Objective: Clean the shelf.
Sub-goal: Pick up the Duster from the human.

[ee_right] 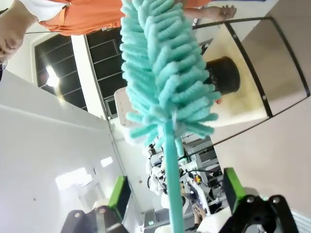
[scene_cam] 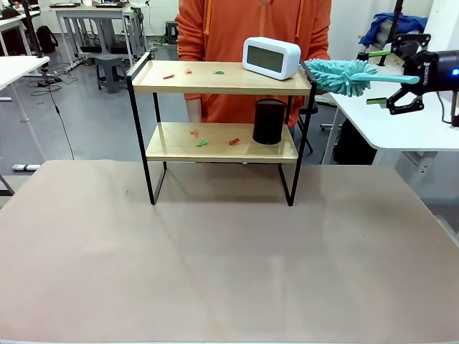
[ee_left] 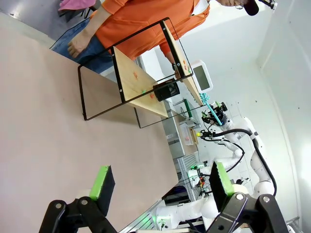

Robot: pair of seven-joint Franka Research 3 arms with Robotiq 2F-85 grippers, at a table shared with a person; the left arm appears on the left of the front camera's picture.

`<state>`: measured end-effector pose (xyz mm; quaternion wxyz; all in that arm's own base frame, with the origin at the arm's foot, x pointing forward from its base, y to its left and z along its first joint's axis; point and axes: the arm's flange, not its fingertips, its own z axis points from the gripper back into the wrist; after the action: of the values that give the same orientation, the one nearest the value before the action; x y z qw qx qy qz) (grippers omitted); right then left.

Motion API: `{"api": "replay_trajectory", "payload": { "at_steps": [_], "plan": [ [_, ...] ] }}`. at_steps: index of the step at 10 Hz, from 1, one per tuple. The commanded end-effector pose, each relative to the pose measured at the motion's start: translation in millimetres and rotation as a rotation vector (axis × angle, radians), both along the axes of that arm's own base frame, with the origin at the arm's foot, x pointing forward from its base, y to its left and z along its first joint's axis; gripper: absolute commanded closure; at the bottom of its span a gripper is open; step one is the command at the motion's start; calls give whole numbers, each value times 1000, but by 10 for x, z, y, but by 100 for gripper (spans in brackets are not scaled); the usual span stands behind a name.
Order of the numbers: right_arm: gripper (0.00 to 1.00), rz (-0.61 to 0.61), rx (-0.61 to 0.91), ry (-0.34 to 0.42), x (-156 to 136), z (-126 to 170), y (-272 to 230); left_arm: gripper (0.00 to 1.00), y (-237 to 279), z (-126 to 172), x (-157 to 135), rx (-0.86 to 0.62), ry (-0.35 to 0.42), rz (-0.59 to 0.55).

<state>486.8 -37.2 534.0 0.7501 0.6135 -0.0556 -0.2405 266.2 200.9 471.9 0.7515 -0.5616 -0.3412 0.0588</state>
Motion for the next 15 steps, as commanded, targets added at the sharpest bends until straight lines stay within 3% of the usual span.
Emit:
{"api": "replay_trajectory", "payload": {
  "at_steps": [1, 2, 3, 4, 5, 6, 8, 9, 10, 15],
  "plan": [
    [0, -5, 29, 11, 51, 73, -67, 0, -22, 10, 10, -3, -32, -2],
    [0, 10, 32, 15, 44, 71, -57, 0, -22, 10, 10, -3, -32, -2],
    [13, 23, 23, 1, 34, 73, -54, 0, -22, 10, 10, -3, -32, -2],
    [55, 24, 14, 15, 41, 60, -51, 0, -22, 10, 10, -3, -32, -2],
    [68, 21, 13, 18, 39, 51, -61, 0, -22, 10, 10, -3, -32, -2],
    [100, 21, 8, 18, 35, 43, -72, 0, -22, 10, 10, -3, -32, -2],
    [100, 28, -3, 17, 30, 21, -74, 0, -22, 10, 10, -3, -32, -2],
    [92, 30, -2, 18, 31, 17, -77, 0, -22, 10, 10, -3, -32, -2],
    [100, 32, -1, 18, 31, 8, -83, 0, -22, 10, 10, -3, -32, -2],
    [100, 58, -4, 18, 2, -32, -115, 0, -22, 10, 10, -3, -32, -2]
  ]
}}
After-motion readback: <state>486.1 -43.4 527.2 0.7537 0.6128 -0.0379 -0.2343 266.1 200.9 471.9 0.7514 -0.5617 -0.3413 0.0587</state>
